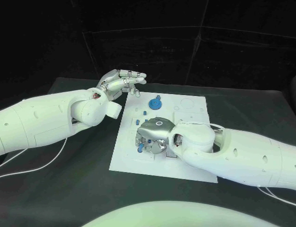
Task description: Assemble the parts on the task board
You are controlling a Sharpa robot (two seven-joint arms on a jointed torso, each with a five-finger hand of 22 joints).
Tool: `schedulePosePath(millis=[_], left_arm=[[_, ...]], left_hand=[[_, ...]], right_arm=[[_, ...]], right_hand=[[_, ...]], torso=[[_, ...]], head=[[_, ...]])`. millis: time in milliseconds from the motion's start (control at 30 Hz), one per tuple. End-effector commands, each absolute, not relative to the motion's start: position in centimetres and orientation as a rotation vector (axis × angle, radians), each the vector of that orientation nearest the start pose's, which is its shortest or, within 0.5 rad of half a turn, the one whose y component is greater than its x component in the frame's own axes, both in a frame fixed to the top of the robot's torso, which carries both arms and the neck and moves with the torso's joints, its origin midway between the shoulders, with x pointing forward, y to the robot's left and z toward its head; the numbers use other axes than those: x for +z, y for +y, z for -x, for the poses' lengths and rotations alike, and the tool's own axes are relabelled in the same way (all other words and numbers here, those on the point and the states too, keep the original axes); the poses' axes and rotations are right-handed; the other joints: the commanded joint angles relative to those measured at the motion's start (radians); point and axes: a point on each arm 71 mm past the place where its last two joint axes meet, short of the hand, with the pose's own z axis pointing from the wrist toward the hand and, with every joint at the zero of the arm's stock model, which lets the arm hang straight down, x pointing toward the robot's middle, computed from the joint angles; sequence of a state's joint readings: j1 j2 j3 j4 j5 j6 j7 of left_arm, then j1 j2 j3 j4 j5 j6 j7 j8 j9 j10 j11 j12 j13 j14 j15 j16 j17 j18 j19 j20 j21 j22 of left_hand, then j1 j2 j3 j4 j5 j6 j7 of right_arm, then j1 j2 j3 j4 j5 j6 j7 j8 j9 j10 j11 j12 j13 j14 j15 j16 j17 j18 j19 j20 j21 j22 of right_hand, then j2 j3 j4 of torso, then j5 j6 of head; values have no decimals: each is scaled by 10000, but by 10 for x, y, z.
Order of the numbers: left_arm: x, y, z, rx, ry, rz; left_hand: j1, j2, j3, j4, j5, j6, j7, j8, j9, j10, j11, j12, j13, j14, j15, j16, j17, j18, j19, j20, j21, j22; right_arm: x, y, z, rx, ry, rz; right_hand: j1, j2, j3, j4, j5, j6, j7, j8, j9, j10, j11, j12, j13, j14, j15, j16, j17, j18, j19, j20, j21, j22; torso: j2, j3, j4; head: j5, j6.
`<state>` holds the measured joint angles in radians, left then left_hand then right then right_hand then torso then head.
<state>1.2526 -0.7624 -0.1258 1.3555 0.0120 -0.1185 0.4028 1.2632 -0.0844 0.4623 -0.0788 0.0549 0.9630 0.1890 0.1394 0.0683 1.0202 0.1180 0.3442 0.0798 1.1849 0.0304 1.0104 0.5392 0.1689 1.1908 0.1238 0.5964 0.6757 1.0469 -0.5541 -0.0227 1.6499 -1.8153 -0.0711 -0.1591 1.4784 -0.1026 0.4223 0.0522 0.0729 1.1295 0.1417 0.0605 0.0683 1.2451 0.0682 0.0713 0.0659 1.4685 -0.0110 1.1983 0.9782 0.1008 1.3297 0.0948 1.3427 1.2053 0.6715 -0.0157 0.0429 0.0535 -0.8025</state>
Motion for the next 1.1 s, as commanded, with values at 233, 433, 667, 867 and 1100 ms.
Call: schedulePosePath(millis=[233,433,667,867,1100], left_arm=[[-190,208,-515,-16391,15136,10560],[-190,208,-515,-16389,15151,10565],[-190,208,-515,-16390,15202,10581],[-190,209,-515,-16376,15232,10597],[-191,211,-515,-16341,15249,10623]], left_hand=[[60,26,-74,-26,-30,-34,64,60,-10,-108,14,50,-16,-70,4,-32,-42,136,-53,40,-62,-34],[60,26,-74,-26,-30,-34,64,60,-10,-108,14,50,-16,-70,4,-32,-42,136,-53,40,-62,-34],[60,26,-74,-26,-30,-34,64,60,-10,-108,14,50,-16,-70,4,-32,-42,136,-53,40,-62,-34],[57,24,-83,-27,-30,-44,67,61,-11,-119,18,57,-18,-74,7,-30,-50,136,-53,41,-67,-39],[56,19,-91,-30,-30,-55,70,59,-12,-132,21,59,-19,-79,9,-30,-55,135,-53,43,-72,-43]], right_arm=[[-232,-20,-387,7962,17222,7761],[-231,-19,-387,8242,17016,7578],[-224,-23,-390,8588,16189,6702],[-217,-34,-389,9017,15500,5958],[-207,-78,-387,9215,15812,4348]], right_hand=[[-239,-67,41,-13,71,-76,37,43,-8,-37,69,-74,-10,82,35,40,-16,-148,-7,56,30,-13],[-850,-585,-233,116,330,-1051,169,-9,-65,-1134,282,-103,-50,-103,233,-365,-610,-10,-478,197,-409,-651],[-1088,-623,-1363,68,423,-2145,212,21,-30,-2435,450,-5,-16,-295,336,-1039,-1517,219,-1134,332,-1235,-1744],[-993,-490,-2052,111,518,-2375,244,19,-25,-2677,471,166,0,-368,358,-1372,-1945,296,-1330,360,-1587,-2179],[-983,-289,-2611,283,602,-1994,271,132,33,-1982,363,751,60,-235,277,-1257,-1787,215,-978,295,-1367,-1848]], torso=[[-2,5,-5],[-1,-4,-5],[-3,5,-1],[-2,14,-11],[-18,0,-40]], head=[[-26,0],[-33,12],[-49,51],[-93,90],[-257,160]])
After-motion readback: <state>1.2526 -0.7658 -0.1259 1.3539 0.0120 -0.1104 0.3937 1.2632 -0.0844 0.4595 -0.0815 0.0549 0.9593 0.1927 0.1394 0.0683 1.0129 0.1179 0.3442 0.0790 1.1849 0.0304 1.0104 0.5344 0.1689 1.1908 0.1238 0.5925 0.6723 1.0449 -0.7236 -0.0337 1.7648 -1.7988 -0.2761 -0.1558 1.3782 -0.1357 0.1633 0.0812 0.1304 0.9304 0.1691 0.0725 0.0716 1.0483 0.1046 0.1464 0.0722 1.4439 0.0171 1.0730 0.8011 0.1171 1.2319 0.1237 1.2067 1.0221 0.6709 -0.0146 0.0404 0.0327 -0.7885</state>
